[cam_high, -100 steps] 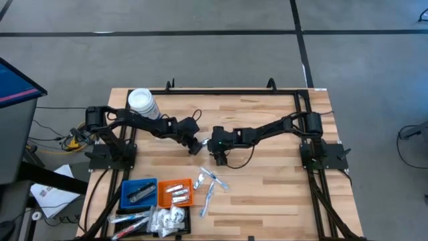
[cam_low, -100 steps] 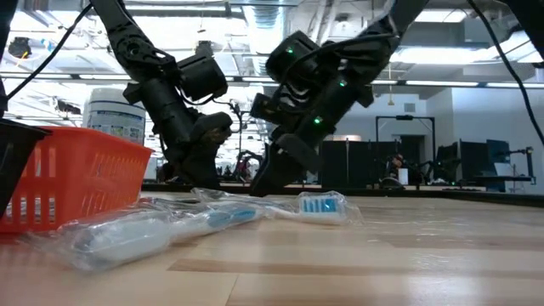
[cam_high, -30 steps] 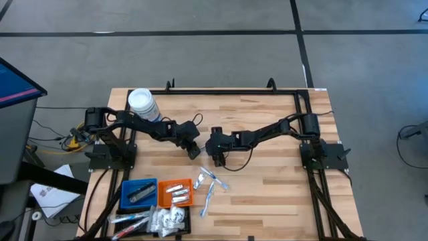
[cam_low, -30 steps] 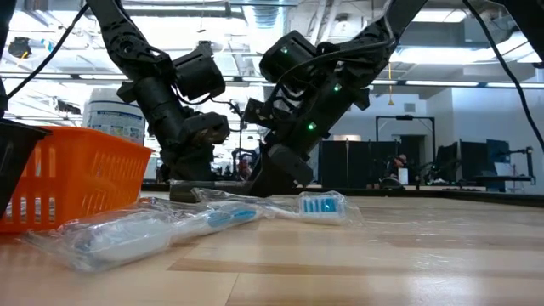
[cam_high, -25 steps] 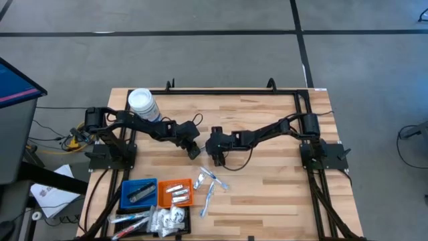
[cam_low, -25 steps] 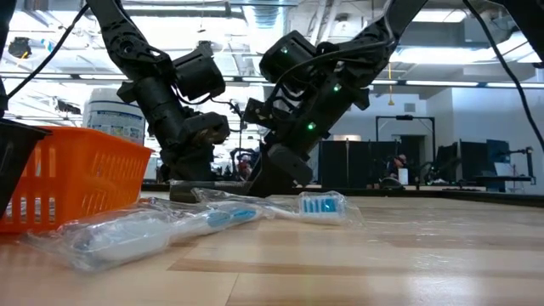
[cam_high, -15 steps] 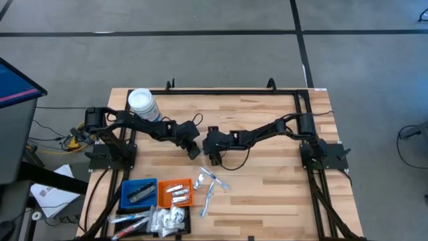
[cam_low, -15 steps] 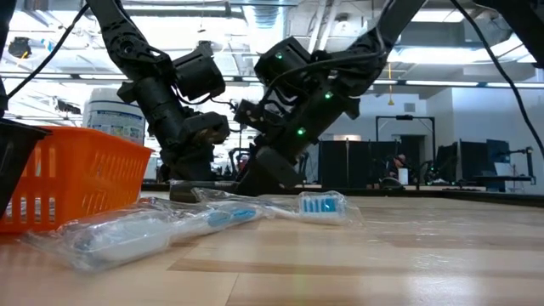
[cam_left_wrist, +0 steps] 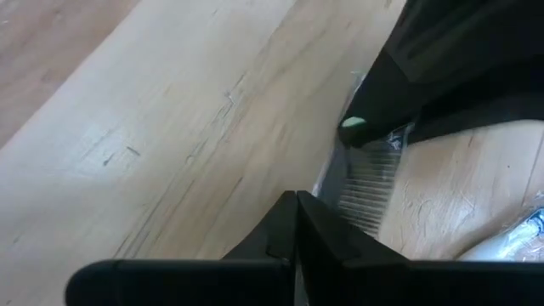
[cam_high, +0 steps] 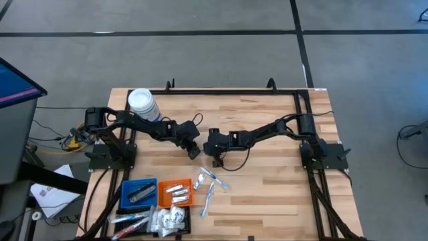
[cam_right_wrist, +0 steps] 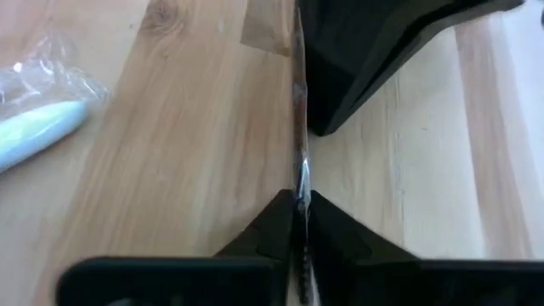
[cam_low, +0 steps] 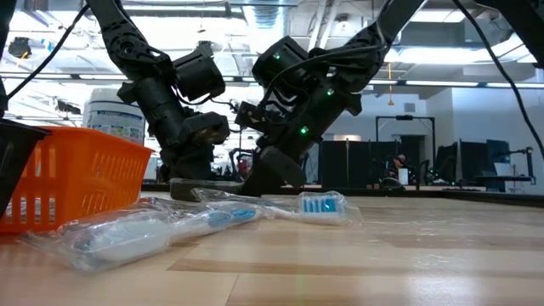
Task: Pick & Place Travel size toiletries
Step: Put the black comb into the blue basket
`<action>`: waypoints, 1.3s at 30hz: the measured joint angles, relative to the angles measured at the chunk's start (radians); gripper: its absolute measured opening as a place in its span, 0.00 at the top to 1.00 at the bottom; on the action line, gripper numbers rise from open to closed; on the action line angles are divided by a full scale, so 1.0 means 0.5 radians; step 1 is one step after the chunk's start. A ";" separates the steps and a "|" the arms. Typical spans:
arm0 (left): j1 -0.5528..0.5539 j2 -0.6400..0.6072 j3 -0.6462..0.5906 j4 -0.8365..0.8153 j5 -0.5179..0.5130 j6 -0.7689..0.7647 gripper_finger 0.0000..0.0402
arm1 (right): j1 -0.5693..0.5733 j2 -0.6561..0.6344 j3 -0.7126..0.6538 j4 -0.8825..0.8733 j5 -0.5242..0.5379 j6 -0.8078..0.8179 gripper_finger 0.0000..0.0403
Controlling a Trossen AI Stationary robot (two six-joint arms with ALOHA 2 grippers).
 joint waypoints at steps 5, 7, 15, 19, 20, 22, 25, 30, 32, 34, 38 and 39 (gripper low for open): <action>-0.009 -0.072 -0.009 -0.046 0.001 0.062 1.00 | -0.001 -0.003 0.001 -0.037 -0.005 0.087 0.97; -0.013 -0.166 -0.010 -0.044 0.003 0.099 1.00 | 0.001 -0.021 0.002 -0.085 -0.002 0.099 0.98; -0.054 -0.833 -0.091 -0.038 -0.256 0.265 1.00 | 0.052 -0.144 -0.011 -0.268 0.012 0.150 0.99; -0.089 -1.220 -0.200 -0.026 -0.413 0.300 1.00 | 0.082 -0.267 -0.008 -0.254 0.014 0.175 0.99; -0.098 -1.300 -0.229 -0.013 -0.421 0.301 1.00 | 0.087 -0.306 -0.008 -0.223 0.014 0.186 1.00; -0.117 -1.473 -0.302 -0.016 -0.431 0.301 1.00 | 0.096 -0.389 -0.042 -0.099 0.011 0.227 1.00; -0.176 -1.685 -0.403 0.053 -0.433 0.301 1.00 | 0.089 -0.563 -0.180 0.182 -0.079 0.316 1.00; -0.324 -1.919 -0.636 0.539 -0.427 0.434 1.00 | 0.055 -0.793 -0.480 0.930 -0.406 0.540 1.00; -0.384 -1.934 -0.725 0.804 -0.412 0.524 1.00 | 0.065 -0.851 -0.555 1.164 -0.442 0.613 1.00; -0.424 -1.954 -0.789 0.966 -0.406 0.594 0.99 | 0.085 -0.897 -0.590 1.283 -0.461 0.629 1.00; -0.488 -1.868 -0.820 1.201 -0.406 0.735 0.94 | 0.141 -0.921 -0.586 1.417 -0.467 0.618 1.00; -0.500 -1.828 -0.815 1.289 -0.406 0.759 0.92 | 0.153 -0.919 -0.573 1.427 -0.466 0.605 1.00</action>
